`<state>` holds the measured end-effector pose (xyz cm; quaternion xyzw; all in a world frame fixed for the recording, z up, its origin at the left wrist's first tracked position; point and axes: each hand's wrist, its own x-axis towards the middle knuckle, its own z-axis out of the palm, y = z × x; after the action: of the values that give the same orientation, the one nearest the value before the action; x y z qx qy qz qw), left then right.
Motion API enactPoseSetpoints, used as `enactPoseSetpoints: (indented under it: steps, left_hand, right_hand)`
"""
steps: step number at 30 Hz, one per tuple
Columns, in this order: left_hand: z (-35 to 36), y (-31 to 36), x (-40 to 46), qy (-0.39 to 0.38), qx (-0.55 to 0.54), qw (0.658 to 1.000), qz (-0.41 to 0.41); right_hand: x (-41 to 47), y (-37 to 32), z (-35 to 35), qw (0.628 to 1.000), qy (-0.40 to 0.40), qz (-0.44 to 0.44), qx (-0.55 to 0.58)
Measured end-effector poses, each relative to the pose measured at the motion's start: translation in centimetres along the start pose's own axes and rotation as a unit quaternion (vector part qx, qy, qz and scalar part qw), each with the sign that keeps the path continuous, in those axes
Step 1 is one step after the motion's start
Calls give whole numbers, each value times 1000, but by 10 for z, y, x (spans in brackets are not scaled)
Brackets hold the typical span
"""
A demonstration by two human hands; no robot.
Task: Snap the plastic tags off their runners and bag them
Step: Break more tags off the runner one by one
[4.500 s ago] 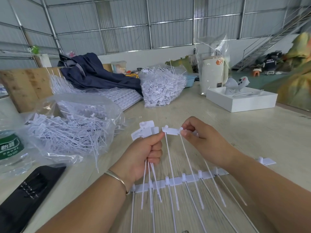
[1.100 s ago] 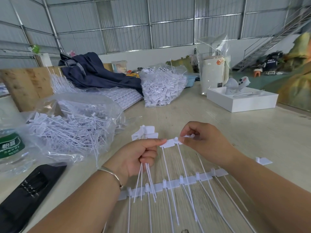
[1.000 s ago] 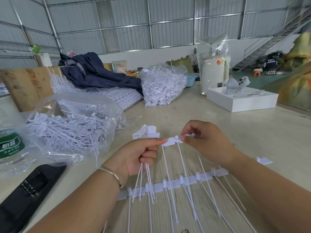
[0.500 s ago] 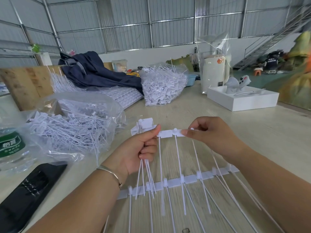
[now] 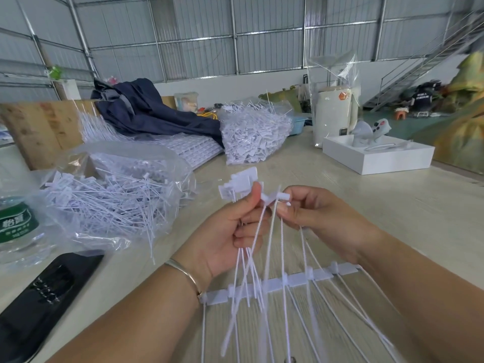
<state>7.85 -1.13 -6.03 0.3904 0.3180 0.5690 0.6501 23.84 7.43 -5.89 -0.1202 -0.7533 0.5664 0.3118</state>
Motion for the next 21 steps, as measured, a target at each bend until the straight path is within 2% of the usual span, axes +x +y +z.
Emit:
enactPoseSetpoints:
  steps: [2, 5, 11, 15, 21]
  left_hand:
    - [-3, 5, -1, 0, -27, 1000, -6]
    - [-12, 9, -1, 49, -69, 996, -3]
    - [-18, 12, -2, 167, -17, 985, 28]
    - [-15, 9, -3, 158, 24, 986, 47]
    - [-14, 5, 2, 151, -10, 988, 39]
  right_hand:
    - [1, -1, -1, 1000, 19, 1, -14]
    - [1, -3, -3, 998, 52, 7, -24]
    - [2, -1, -12, 993, 110, 36, -19]
    - [0, -2, -14, 991, 111, 54, -53]
    - [0, 1, -11, 992, 62, 83, -78]
